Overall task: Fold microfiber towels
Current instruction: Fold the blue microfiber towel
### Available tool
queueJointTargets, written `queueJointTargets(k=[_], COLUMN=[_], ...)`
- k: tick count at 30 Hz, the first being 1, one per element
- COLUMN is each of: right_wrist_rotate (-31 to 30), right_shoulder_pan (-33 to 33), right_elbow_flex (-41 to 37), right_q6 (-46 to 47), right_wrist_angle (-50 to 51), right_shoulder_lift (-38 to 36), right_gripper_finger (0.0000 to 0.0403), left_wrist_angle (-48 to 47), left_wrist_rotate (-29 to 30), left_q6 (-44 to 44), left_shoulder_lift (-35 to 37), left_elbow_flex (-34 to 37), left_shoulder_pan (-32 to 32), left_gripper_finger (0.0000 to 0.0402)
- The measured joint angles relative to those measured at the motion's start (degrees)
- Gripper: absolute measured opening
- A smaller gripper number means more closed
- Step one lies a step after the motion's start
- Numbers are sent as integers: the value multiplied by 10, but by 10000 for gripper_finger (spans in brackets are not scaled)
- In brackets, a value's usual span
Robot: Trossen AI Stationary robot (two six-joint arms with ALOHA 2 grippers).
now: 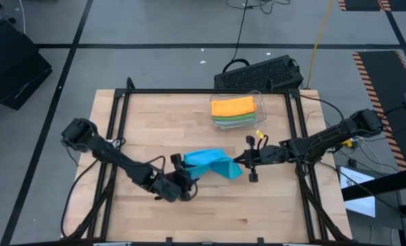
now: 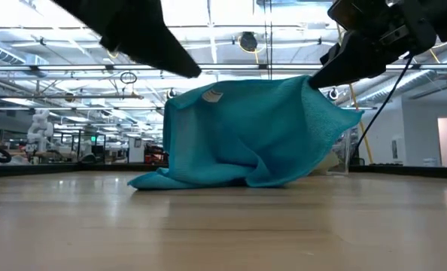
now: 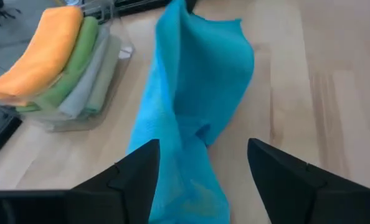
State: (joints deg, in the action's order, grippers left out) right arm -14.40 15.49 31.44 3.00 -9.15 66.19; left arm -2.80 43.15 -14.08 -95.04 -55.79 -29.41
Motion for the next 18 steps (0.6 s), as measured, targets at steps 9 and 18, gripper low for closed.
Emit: queueJointTargets(k=[9, 18], right_wrist_rotate=[27, 26], right_shoulder_pan=[-20, -21], right_elbow_flex=[0, 0], right_q6=[12, 15], right_wrist_angle=[-5, -9], right_shoulder_lift=[0, 0], right_gripper_finger=[0, 0], left_wrist_angle=[41, 25], left_wrist_rotate=[170, 229], left_q6=[58, 62], left_shoulder_lift=[-99, -135], left_elbow_flex=[-15, -19], left_shoulder_pan=[-35, -27], left_gripper_finger=[246, 246])
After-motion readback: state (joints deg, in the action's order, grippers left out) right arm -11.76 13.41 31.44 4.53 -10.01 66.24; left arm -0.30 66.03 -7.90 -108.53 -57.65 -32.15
